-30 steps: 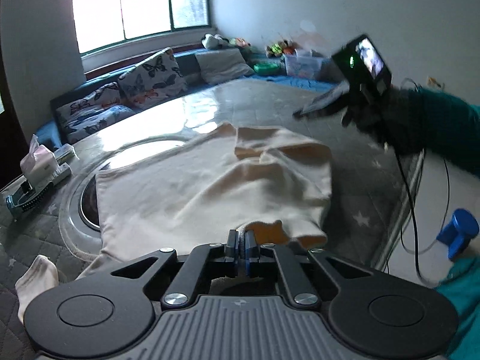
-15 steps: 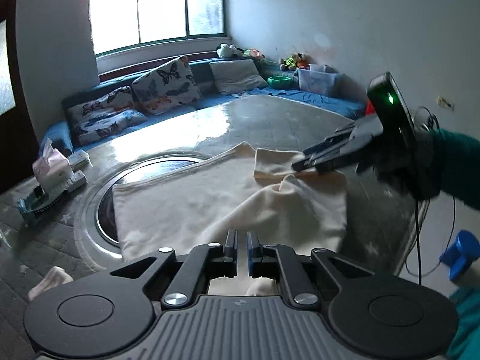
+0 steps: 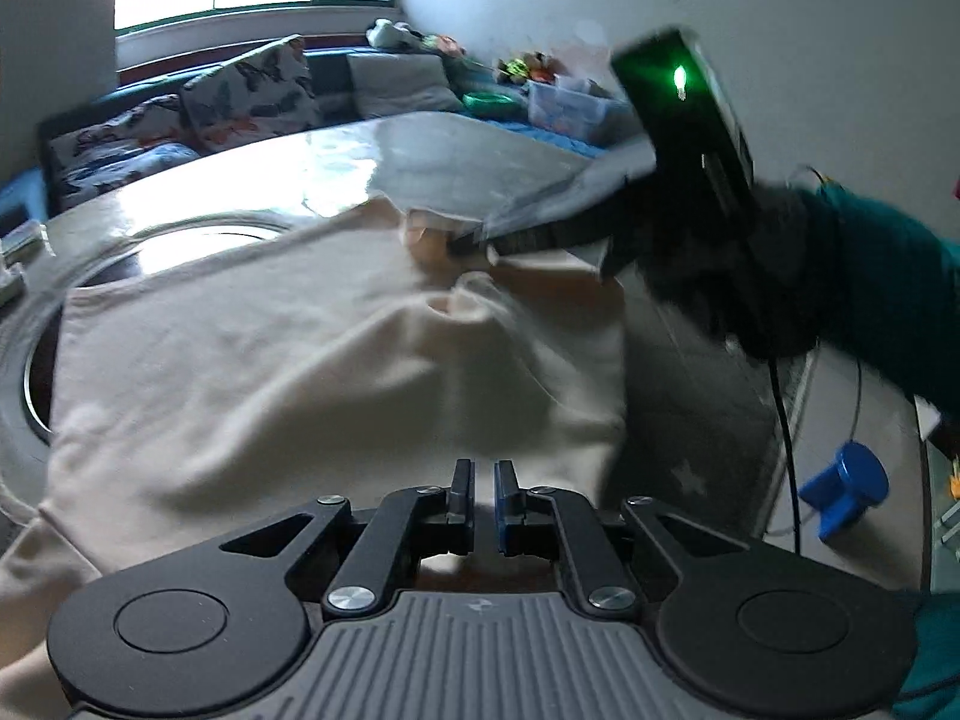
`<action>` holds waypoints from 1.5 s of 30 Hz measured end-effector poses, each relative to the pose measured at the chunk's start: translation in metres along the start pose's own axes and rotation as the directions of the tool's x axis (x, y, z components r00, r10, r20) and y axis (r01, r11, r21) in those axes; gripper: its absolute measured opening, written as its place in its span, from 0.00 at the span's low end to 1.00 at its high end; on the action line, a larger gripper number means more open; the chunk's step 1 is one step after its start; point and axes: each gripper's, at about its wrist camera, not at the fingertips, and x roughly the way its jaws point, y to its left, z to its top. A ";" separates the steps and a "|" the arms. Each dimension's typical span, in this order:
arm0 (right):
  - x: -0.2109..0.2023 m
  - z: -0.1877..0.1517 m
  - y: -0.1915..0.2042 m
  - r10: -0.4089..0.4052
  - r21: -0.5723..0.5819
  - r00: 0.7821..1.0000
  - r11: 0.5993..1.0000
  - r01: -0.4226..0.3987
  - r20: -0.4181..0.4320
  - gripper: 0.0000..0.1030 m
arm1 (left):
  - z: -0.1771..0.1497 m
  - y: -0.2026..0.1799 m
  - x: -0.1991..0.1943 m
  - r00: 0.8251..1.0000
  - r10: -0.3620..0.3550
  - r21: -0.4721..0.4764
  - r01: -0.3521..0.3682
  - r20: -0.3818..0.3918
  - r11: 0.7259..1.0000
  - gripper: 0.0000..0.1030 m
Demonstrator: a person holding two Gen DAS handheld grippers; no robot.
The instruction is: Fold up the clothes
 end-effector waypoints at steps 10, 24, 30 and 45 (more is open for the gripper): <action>-0.043 -0.005 -0.069 -0.347 0.041 0.938 0.937 0.347 0.001 0.04 | -0.003 -0.006 -0.007 0.999 -0.047 0.058 0.047 0.002 0.997 0.08; -0.028 -0.017 -0.036 -0.039 0.081 0.998 0.996 0.043 -0.055 0.23 | 0.006 -0.013 0.020 0.996 -0.083 0.023 0.084 -0.036 0.996 0.09; -0.013 -0.014 -0.026 0.034 0.074 0.993 0.997 -0.026 -0.111 0.24 | 0.010 -0.011 0.009 0.997 -0.071 0.046 0.073 -0.037 0.996 0.12; 0.056 0.044 -0.055 0.180 0.294 0.979 0.945 -0.145 -0.096 0.27 | 0.070 0.145 0.000 0.878 0.476 -0.258 -0.469 -0.037 0.845 0.36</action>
